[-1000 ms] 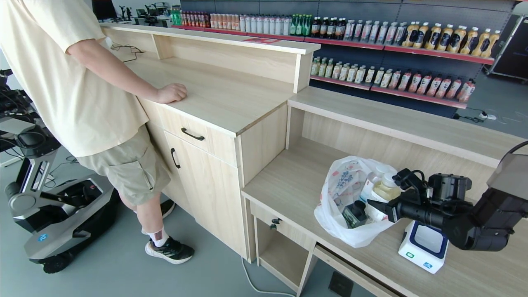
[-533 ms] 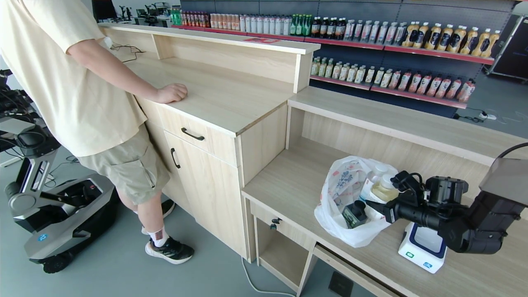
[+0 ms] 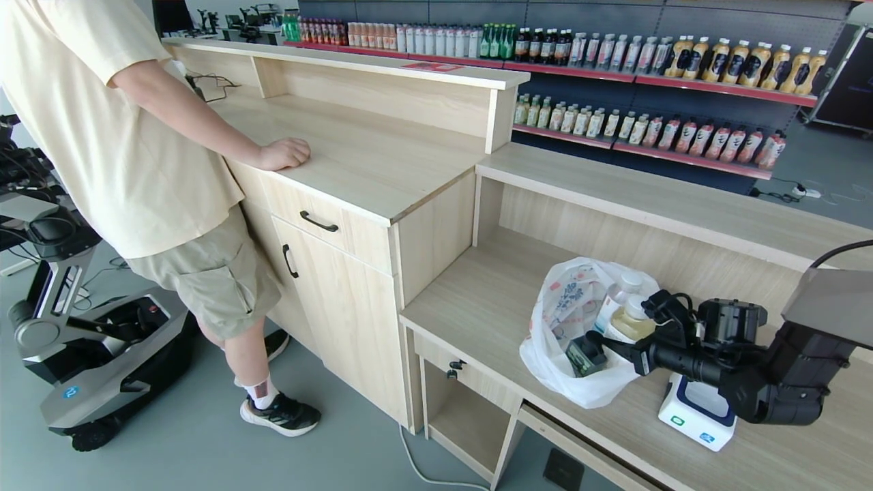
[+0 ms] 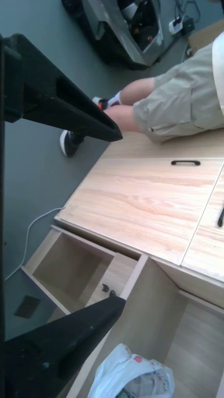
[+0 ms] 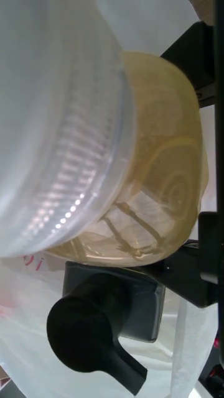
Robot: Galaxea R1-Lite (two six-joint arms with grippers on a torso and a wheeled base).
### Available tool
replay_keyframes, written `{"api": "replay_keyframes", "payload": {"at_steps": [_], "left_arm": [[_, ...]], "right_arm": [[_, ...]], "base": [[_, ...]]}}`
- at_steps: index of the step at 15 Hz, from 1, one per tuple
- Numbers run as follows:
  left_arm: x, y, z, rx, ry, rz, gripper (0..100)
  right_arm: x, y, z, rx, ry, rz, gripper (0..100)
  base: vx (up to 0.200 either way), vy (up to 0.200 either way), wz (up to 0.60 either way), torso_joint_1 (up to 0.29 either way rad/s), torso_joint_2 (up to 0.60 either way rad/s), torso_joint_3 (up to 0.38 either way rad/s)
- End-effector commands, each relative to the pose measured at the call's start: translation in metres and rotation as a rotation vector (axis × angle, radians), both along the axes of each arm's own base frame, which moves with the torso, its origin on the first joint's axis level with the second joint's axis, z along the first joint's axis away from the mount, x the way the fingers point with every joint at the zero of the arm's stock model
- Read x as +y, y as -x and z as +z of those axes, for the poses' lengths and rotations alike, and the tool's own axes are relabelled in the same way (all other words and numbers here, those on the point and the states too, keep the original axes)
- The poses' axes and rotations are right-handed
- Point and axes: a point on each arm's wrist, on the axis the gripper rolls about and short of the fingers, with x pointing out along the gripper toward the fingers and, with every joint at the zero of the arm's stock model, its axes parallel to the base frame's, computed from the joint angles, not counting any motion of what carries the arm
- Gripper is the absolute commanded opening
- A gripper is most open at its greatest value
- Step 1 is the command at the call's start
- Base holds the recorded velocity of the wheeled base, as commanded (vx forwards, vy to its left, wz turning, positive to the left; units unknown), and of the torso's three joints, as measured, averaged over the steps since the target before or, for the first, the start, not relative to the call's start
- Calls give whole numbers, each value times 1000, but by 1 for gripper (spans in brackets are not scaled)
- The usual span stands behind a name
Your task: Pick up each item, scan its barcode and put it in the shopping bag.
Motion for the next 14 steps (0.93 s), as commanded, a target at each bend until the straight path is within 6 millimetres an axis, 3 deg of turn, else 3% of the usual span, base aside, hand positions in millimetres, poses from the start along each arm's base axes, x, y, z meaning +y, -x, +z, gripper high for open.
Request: {"api": "replay_keyframes", "payload": {"at_steps": [1,14], "left_arm": [[0,0,0,-1,0,1,100],[0,0,0,-1,0,1,100]], "right_arm": [[0,1,-3,9,0,-1,0],[0,0,-12,29,0,2,0]], "base": [[0,0,0,0,0,0],[0,0,0,0,0,0]]}}
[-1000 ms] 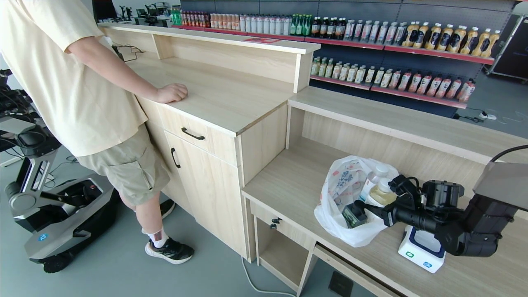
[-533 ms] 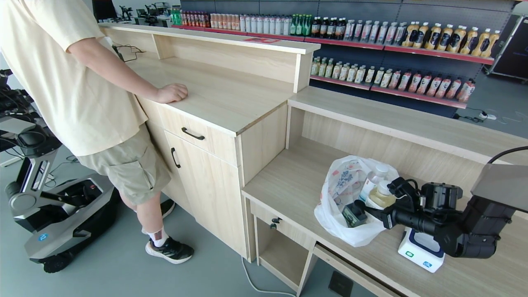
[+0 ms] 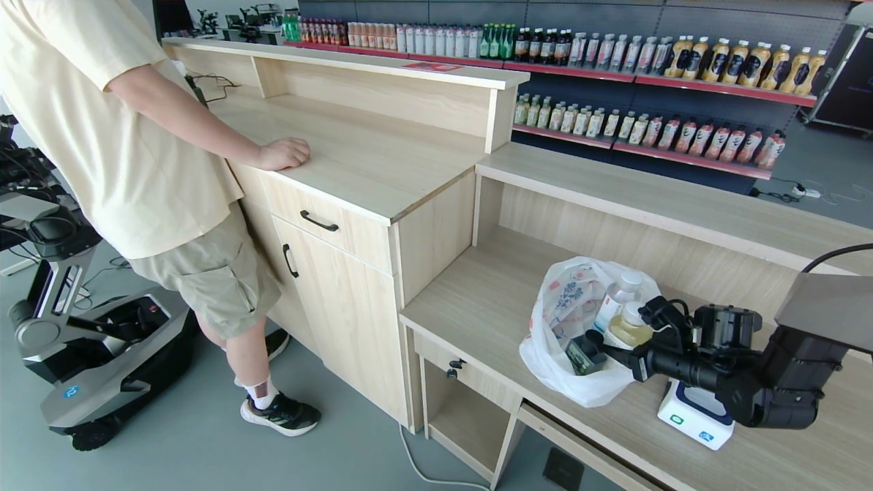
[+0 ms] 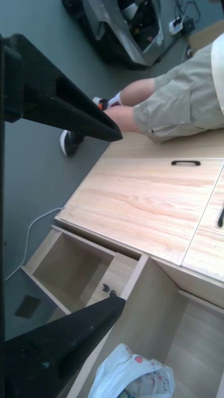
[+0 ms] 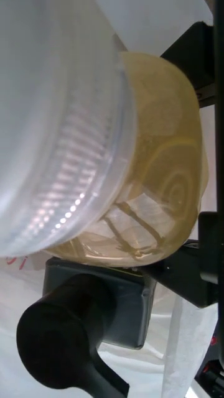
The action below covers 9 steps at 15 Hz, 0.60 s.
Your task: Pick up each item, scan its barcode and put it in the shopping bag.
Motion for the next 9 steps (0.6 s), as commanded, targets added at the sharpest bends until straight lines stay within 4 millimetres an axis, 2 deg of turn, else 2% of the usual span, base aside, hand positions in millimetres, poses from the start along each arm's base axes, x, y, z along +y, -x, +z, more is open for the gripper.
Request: {"api": "replay_keyframes", "payload": {"at_steps": [1,8,9], "left_arm": [[0,0,0,-1,0,0,100],[0,0,0,-1,0,0,100],[0,0,0,-1,0,0,100]], "right_arm": [[0,0,-1,2,0,0,0],[-3,0,-5,-6,1,-8,0],[-3,0,-4,-7,1,-8,100]], "base": [[0,0,0,0,0,0],[0,0,0,0,0,0],[0,0,0,0,0,0]]}}
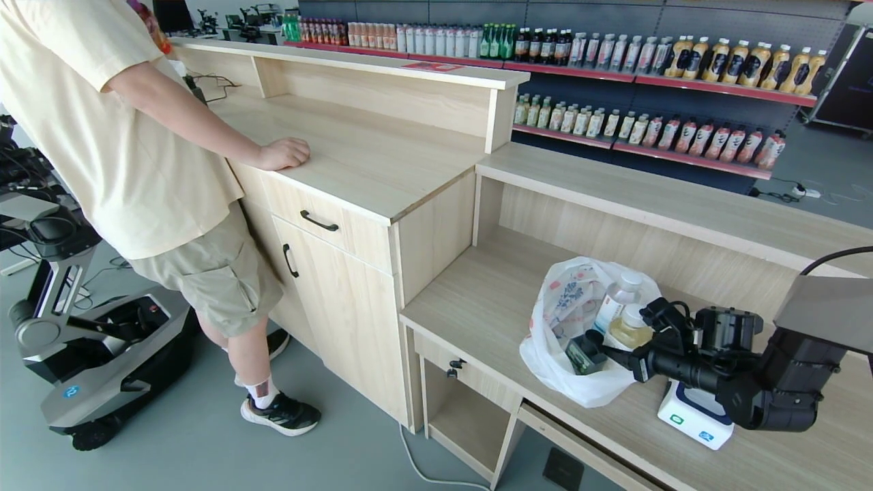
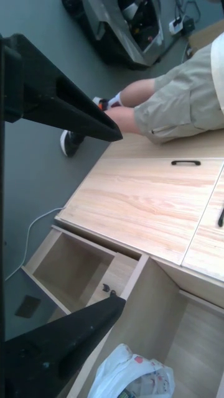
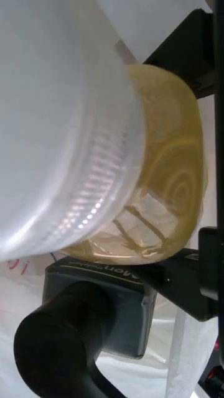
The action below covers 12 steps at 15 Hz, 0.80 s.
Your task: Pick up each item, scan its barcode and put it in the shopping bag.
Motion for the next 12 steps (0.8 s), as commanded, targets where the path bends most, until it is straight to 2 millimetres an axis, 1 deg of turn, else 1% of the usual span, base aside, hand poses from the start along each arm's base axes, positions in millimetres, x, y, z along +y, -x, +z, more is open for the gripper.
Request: {"api": "replay_keyframes", "payload": {"at_steps": [1,3,5,8,10,12], "left_arm": [[0,0,0,-1,0,0,100],[0,0,0,-1,0,0,100],[0,0,0,-1,0,0,100],[0,0,0,-1,0,0,100],[0,0,0,-1,0,0,100],[0,0,0,-1,0,0,100]], "right_arm": [[-1,1,-2,10,-1,-3,100],[-1,0,-1,3,0,-3,100],[-5,0,3,-4,-2,-16,100],[-9,0,23,-45,0,-30,100],[-16,3,50,-86,-14,-57,100],[-22,17,85,-79,-21,-80,100]], "base": [[0,0,0,0,0,0],[0,0,0,0,0,0],[0,0,0,0,0,0],[0,0,0,0,0,0],[0,0,0,0,0,0],[0,0,0,0,0,0]]}}
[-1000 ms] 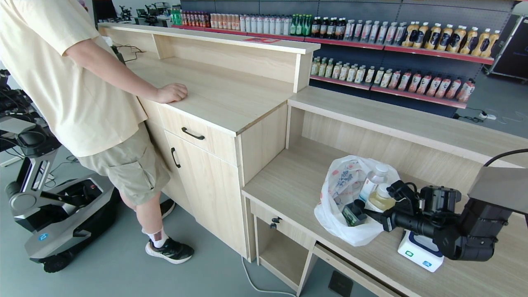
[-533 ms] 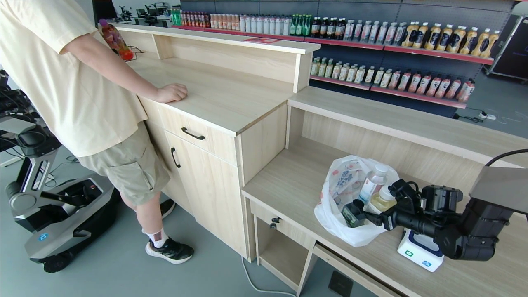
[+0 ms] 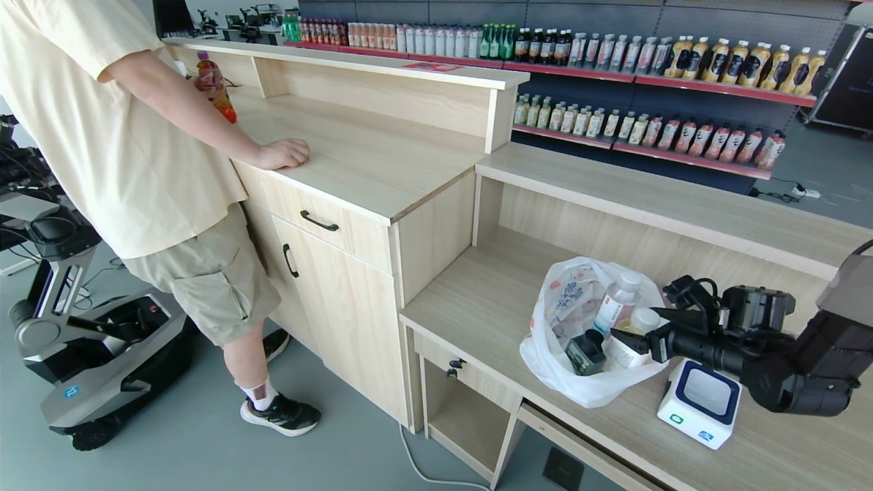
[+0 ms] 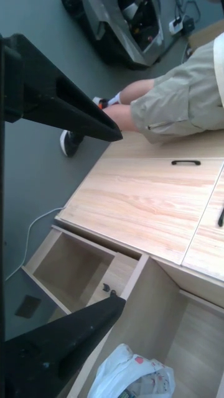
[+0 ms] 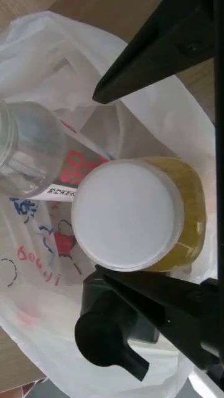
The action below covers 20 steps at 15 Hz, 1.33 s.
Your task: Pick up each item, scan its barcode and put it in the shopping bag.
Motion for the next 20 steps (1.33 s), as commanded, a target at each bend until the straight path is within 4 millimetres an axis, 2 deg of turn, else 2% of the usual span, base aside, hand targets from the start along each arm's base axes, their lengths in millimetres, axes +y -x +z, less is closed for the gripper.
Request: {"api": "replay_keyframes", "payload": {"at_steps": [1,2,4,7,10,11,13,17,20], "left_arm": [[0,0,0,-1,0,0,100],[0,0,0,-1,0,0,100],[0,0,0,-1,0,0,100],[0,0,0,-1,0,0,100],[0,0,0,-1,0,0,100],[0,0,0,-1,0,0,100],[0,0,0,-1,0,0,100],[0,0,0,-3,0,0,100],[0,0,0,-3,0,0,100]], "right_arm": [[-7,18,55,-48,3,-28,100],[-6,37,84,-60,7,-33,100],[-6,61,119,-131,27,-54,100],[-16,86,152,-196,161,-192,100],[-17,105,180,-278,149,-236,100],[-19,108,183,-284,139,-251,100],[-27,131,201,-268,138,-307,100],[-21,167,224,-249,57,-354,100],[-10,196,220,-241,48,-414,100]], "base": [[0,0,0,0,0,0],[0,0,0,0,0,0],[0,0,0,0,0,0],[0,0,-200,2,2,2],[0,0,-600,-118,222,113],[0,0,-600,-163,344,149],[0,0,-600,-166,339,151],[0,0,-600,-176,334,164],[0,0,-600,-188,362,173]]}}
